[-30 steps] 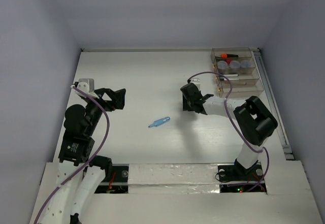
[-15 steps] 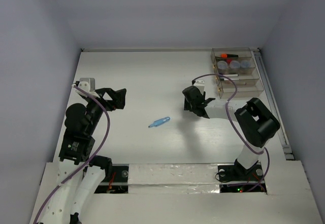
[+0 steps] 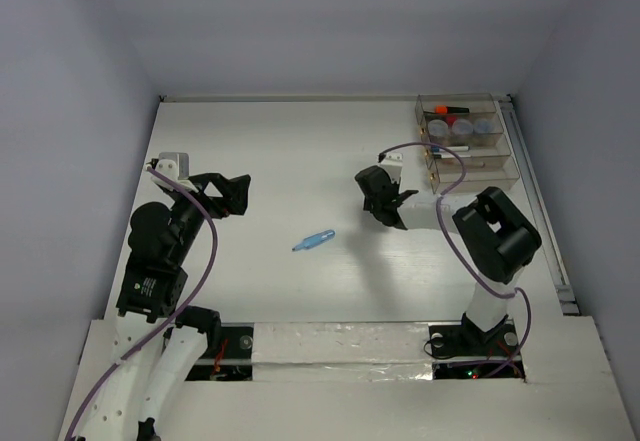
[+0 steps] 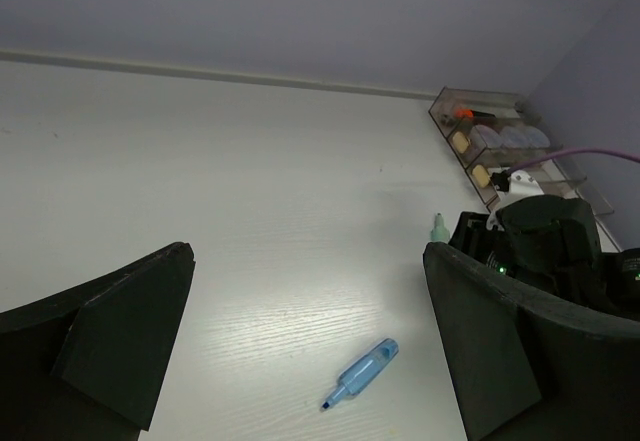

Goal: Sort the stationery into containers
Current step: Pick up the pen from the center of the board.

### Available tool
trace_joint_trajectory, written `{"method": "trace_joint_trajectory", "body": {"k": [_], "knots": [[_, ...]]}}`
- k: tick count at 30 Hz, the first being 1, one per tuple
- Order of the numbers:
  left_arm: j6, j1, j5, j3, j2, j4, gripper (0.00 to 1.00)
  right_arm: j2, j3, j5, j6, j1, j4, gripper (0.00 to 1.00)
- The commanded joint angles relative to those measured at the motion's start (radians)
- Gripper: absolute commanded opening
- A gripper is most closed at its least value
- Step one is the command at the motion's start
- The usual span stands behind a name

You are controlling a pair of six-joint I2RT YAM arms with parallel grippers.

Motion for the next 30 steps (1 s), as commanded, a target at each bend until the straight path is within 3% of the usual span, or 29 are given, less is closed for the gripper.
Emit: {"method": "trace_joint_trajectory", "body": {"k": [1, 6, 9, 12, 17, 19, 23, 30], "knots": [[-0.004, -0.005, 0.015, -0.015, 0.005, 0.058, 0.99, 0.065, -0.02, 0.016, 0.034, -0.012, -0.052, 0.44], [-0.005, -0.005, 0.019, -0.015, 0.006, 0.058, 0.99, 0.077, -0.014, 0.013, 0.037, -0.021, -0.047, 0.48], [-0.005, -0.005, 0.018, -0.015, 0.008, 0.058, 0.99, 0.077, -0.015, 0.019, 0.037, -0.021, -0.047, 0.4], [-0.005, -0.005, 0.021, -0.015, 0.01, 0.06, 0.99, 0.065, -0.03, 0.013, 0.042, -0.021, -0.057, 0.39], [-0.007, -0.005, 0.021, -0.016, 0.006, 0.06, 0.99, 0.023, -0.085, -0.004, 0.048, -0.021, -0.054, 0.52], [-0.007, -0.005, 0.021, -0.016, 0.005, 0.061, 0.99, 0.019, -0.098, -0.009, 0.049, -0.021, -0.049, 0.52], [-0.007, -0.005, 0.021, -0.016, 0.003, 0.061, 0.99, 0.016, -0.107, -0.009, 0.051, -0.021, -0.047, 0.42], [-0.007, -0.005, 0.021, -0.016, 0.003, 0.06, 0.99, 0.028, -0.096, -0.016, 0.049, -0.021, -0.057, 0.38]]}}
